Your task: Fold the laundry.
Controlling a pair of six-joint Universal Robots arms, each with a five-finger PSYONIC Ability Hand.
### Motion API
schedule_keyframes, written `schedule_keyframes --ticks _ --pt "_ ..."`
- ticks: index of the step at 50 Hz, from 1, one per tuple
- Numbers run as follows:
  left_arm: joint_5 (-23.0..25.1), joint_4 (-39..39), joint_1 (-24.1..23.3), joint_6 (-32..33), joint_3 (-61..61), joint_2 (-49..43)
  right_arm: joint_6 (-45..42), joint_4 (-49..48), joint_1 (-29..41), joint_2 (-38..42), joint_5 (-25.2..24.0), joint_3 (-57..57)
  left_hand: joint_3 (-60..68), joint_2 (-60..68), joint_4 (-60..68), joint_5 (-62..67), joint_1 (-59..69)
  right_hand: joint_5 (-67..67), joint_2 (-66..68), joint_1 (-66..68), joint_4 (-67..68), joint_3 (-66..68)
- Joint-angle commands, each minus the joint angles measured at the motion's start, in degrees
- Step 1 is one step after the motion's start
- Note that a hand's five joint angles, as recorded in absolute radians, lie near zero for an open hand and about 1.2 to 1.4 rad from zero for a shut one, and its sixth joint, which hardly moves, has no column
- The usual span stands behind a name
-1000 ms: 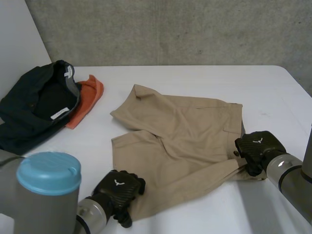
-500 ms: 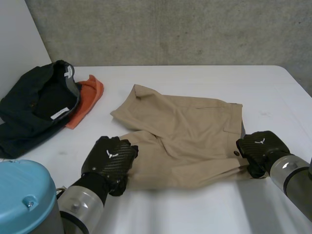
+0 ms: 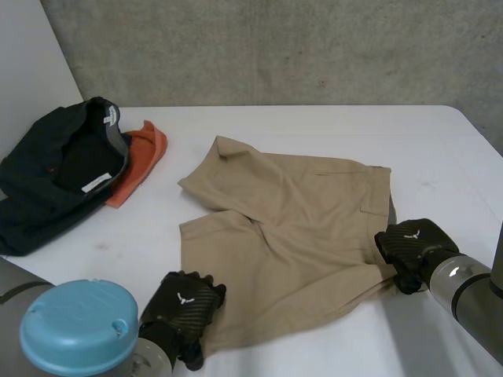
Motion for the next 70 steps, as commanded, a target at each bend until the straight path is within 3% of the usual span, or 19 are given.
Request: schedule_keyframes --ticks 1,5,8,14,21,28,32,38,42,47,48,52,55,64,70 --pt "-0.1 0.9 -0.3 0.2 0.7 -4.6 0.0 -0.3 0.0 0.1 0.0 0.2 10.2 10.7 11.1 11.2 10.7 13.2 12.7 23.2 11.9 12.0" --pt "-0.1 2.3 -0.3 0.2 0.8 -5.3 0.0 -0.4 0.0 0.1 -0.1 0.2 24.7 25.2 25.5 25.6 25.2 13.2 12.7 23.2 11.9 12.0" --pt "-1.4 4.3 -0.3 0.3 0.8 -4.8 0.0 -0.4 -0.1 0.1 0.0 0.2 56.2 56.7 57.1 57.1 56.7 13.2 12.7 23.2 11.9 12.0" --pt "-6.5 6.7 -0.6 1.2 0.8 2.6 -0.6 0.2 -0.1 -0.9 0.1 0.3 56.3 56.8 57.2 57.3 56.8 13.2 12.7 23.2 11.9 12.0" --pt "-6.4 5.0 -0.4 4.0 0.3 14.0 -5.3 6.0 -0.2 -6.1 -0.1 0.4 56.3 56.8 57.2 57.3 56.8 13.2 12.7 23.2 11.9 12.0" --pt "-6.4 -6.5 -0.8 13.5 -0.8 17.6 -12.8 12.3 -0.2 -10.0 -0.3 0.9 56.3 56.8 57.2 57.3 56.8 13.2 12.7 23.2 11.9 12.0" --pt "-6.1 -14.9 -2.3 14.3 -1.3 18.7 -21.7 19.6 -0.2 -11.4 -0.3 3.2 56.3 56.8 57.2 57.3 56.8 13.2 12.7 23.2 11.9 12.0" --pt "-2.0 -24.7 -6.2 14.3 -2.6 19.0 -29.2 27.0 -0.3 -13.2 -1.3 4.2 56.3 56.8 57.2 57.3 56.8 13.2 12.7 23.2 11.9 12.0" --pt "-1.1 -22.4 -5.2 14.3 -1.0 18.2 -28.5 26.4 -0.4 -13.2 -2.7 3.2 56.3 56.8 57.2 57.3 56.8 13.2 12.7 23.2 11.9 12.0" --pt "-1.5 -13.0 -2.3 14.3 2.1 12.7 -24.2 21.7 -0.6 -10.5 -3.0 1.9 56.3 56.8 57.2 57.3 56.8 13.2 12.7 23.2 11.9 12.0" --pt "-1.6 -10.8 -1.1 14.0 2.9 11.0 -23.4 20.8 -0.5 -9.7 -3.0 1.7 49.5 50.0 50.4 50.5 50.0 13.2 12.7 23.2 11.9 12.0" --pt "-1.6 -7.7 0.4 13.7 3.6 9.3 -19.1 16.9 -0.3 -6.6 -2.5 -0.1 1.3 1.8 2.1 2.2 1.8 13.2 12.7 23.2 11.9 12.0" --pt "-1.6 -7.6 0.3 12.3 3.6 9.3 -15.0 14.3 -0.2 -5.6 -2.1 -1.0 0.7 1.2 1.5 1.6 1.2 13.2 12.7 23.2 11.9 12.0" --pt "-1.1 -10.2 -0.8 -0.7 3.1 9.7 -12.5 12.5 -0.9 -5.0 -2.1 -1.0 2.2 2.7 3.1 3.1 2.7 13.2 12.7 23.2 11.9 12.0" --pt "0.4 -12.9 -2.5 -2.8 3.2 9.0 -12.3 11.2 -0.9 -4.8 -2.1 -0.3 2.2 2.7 3.1 3.1 2.7 13.2 12.7 23.2 11.9 12.0"
